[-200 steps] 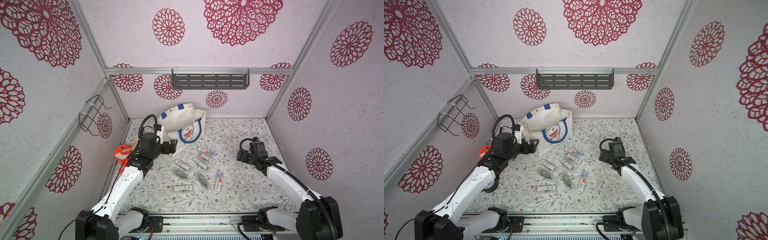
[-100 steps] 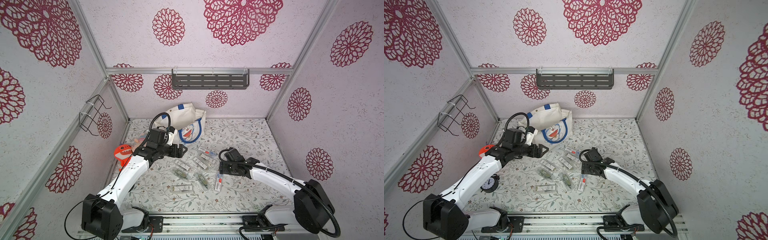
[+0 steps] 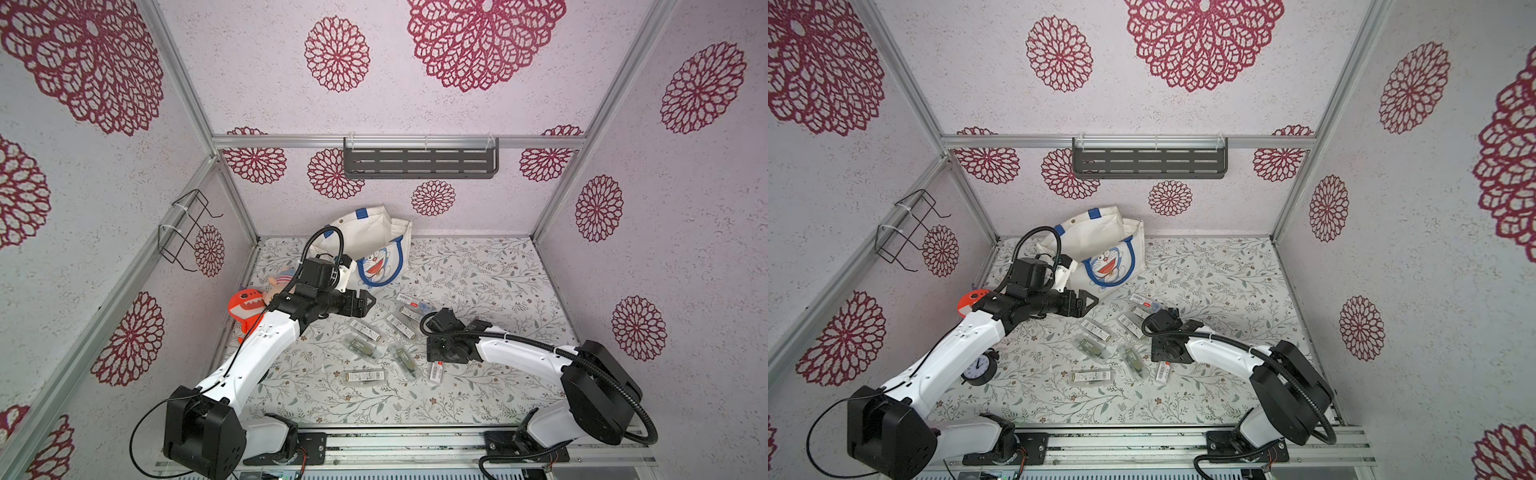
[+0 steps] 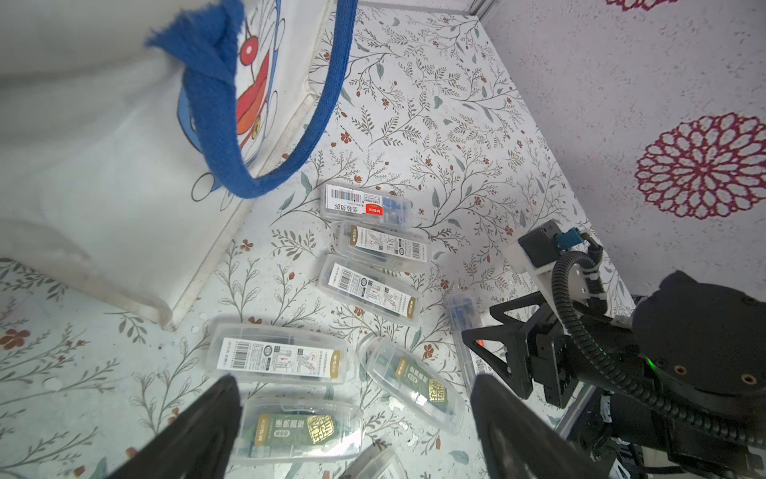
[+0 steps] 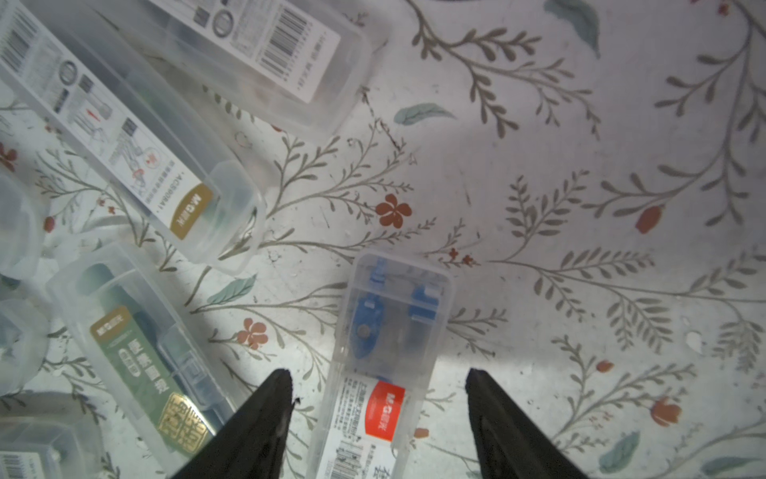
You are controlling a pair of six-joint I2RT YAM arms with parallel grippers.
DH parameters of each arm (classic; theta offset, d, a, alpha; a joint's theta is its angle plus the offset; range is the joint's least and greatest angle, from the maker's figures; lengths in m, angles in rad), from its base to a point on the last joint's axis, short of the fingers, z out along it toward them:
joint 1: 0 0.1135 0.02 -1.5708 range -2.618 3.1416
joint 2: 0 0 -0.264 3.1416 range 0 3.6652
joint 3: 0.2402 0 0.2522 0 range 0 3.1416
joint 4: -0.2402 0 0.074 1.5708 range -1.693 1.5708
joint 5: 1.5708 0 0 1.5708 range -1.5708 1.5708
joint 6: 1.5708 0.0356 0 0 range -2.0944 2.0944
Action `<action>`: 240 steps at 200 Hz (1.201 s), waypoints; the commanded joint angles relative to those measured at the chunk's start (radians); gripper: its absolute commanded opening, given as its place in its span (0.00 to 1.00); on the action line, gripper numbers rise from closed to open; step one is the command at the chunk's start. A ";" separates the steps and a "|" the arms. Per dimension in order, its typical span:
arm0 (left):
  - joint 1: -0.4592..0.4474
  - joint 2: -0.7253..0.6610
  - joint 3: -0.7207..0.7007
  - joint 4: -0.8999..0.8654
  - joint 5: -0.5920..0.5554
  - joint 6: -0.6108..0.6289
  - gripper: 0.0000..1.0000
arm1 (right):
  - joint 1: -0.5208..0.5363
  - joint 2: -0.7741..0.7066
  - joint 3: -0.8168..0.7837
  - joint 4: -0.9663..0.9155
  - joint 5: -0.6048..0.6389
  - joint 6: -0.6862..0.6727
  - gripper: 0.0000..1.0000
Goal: Put the compass set into the canvas bag
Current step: Pick up the compass set at the center of the board.
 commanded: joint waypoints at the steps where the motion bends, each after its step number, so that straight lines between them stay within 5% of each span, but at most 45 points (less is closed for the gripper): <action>1: -0.009 -0.012 0.007 -0.011 -0.015 0.024 0.91 | 0.019 0.014 0.029 -0.038 0.029 0.044 0.69; 240: -0.022 0.009 0.011 -0.020 -0.028 0.028 0.89 | 0.054 0.088 -0.001 -0.004 0.078 0.044 0.45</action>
